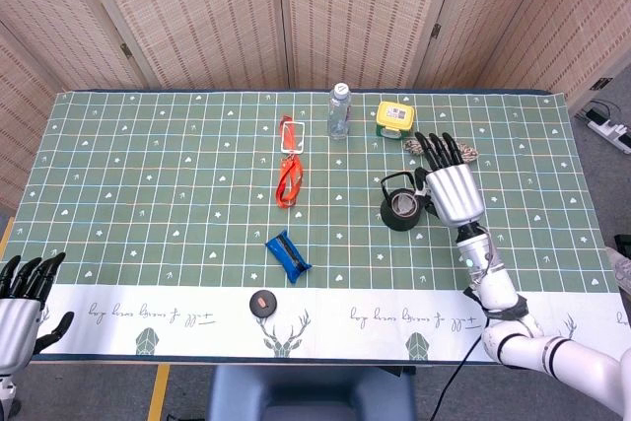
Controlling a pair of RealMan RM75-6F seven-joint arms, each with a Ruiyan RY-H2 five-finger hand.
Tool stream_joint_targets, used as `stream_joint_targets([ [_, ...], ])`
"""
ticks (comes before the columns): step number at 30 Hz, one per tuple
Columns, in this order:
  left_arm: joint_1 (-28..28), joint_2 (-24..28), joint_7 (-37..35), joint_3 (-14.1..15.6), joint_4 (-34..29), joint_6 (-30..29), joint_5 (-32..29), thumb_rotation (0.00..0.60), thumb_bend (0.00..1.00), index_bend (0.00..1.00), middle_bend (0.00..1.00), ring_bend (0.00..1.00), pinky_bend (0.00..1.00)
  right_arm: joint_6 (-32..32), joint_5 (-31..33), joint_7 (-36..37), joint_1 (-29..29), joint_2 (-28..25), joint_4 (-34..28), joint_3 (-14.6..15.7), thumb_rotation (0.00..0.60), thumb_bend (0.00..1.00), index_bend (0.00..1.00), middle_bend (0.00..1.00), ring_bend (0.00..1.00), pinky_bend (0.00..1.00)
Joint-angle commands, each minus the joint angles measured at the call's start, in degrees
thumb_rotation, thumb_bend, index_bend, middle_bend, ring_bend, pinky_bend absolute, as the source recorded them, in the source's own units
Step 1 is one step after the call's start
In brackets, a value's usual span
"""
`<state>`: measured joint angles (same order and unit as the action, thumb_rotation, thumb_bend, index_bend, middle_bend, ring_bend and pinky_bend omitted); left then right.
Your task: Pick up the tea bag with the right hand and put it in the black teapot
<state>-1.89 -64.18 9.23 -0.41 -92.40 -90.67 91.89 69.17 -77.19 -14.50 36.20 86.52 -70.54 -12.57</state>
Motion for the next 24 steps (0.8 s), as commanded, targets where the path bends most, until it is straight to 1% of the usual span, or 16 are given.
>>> stream_joint_targets([
  [1,0.0,0.0,0.0,0.0,-0.1,-0.1,0.1,0.600,0.27,0.00,0.14,0.10,0.05,0.4,-0.7,0.3,-0.7,0.4,0.5,1.1,0.600,0.41,0.68,0.07,0.00,0.00],
  [14,0.1,-0.1,0.2,0.0,0.0,0.0,-0.1,0.600,0.27,0.00,0.14,0.10,0.05,2.9,-6.0,1.3,-3.5,2.0,1.9,6.2,0.600,0.41,0.68,0.07,0.00,0.00],
  [22,0.0,-0.3,0.8,-0.1,0.0,0.2,-0.3,0.600,0.27,0.00,0.14,0.10,0.05,3.8,-7.9,1.3,-4.6,2.2,1.8,7.7,0.600,0.41,0.68,0.07,0.00,0.00],
  [24,0.0,-0.3,0.8,-0.1,-0.1,0.2,-0.4,0.600,0.27,0.00,0.14,0.10,0.05,3.1,-8.6,0.7,-4.8,2.7,2.1,8.8,0.600,0.41,0.68,0.07,0.00,0.00],
])
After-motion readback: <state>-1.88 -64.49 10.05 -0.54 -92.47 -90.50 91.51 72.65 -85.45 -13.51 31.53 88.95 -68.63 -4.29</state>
